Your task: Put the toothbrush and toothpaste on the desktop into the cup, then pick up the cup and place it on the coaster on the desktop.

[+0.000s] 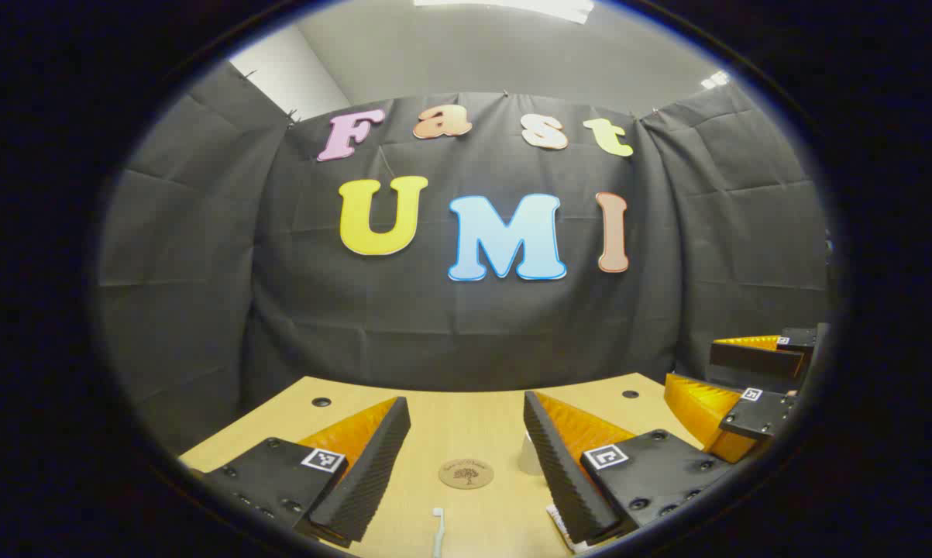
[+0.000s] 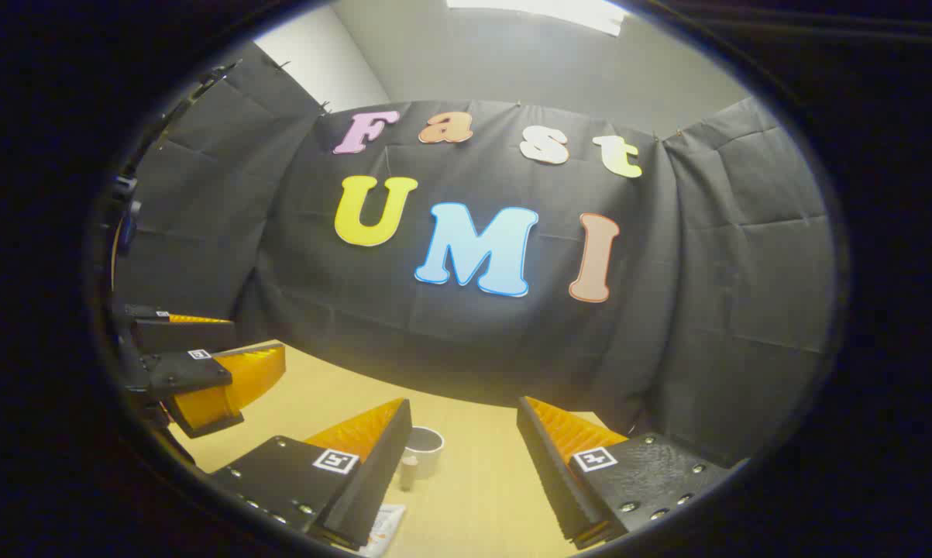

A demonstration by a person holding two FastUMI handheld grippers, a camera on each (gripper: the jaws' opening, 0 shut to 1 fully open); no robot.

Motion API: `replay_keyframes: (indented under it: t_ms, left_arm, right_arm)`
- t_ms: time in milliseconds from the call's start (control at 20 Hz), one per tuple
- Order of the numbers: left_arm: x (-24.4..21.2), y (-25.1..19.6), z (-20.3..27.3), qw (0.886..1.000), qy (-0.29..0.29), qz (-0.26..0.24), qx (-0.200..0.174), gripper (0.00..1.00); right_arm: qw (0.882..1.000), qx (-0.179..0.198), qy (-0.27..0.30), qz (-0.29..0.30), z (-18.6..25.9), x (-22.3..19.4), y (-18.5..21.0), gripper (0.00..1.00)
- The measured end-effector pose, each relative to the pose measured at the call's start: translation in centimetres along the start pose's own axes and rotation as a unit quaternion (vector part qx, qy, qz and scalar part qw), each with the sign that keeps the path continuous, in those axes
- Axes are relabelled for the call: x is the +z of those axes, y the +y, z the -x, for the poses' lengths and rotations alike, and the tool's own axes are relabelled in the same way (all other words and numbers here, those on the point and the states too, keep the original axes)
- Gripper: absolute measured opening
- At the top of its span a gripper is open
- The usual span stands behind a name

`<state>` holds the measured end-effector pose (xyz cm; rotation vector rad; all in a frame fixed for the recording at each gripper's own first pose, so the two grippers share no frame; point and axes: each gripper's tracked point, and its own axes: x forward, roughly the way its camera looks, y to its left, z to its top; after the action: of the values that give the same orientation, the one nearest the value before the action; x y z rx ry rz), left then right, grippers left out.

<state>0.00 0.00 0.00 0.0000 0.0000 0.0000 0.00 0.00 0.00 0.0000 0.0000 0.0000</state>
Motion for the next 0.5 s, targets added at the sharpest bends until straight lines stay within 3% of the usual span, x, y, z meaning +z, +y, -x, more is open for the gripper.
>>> replay_keyframes:
  t_ms: [500]
  left_arm:
    - [-1.8, 1.7, 1.1, 1.0, 0.029, -0.013, 0.003, 0.96]
  right_arm:
    - [0.996, 0.02, 0.07, -0.045, 0.3, -2.2, 2.2, 0.85]
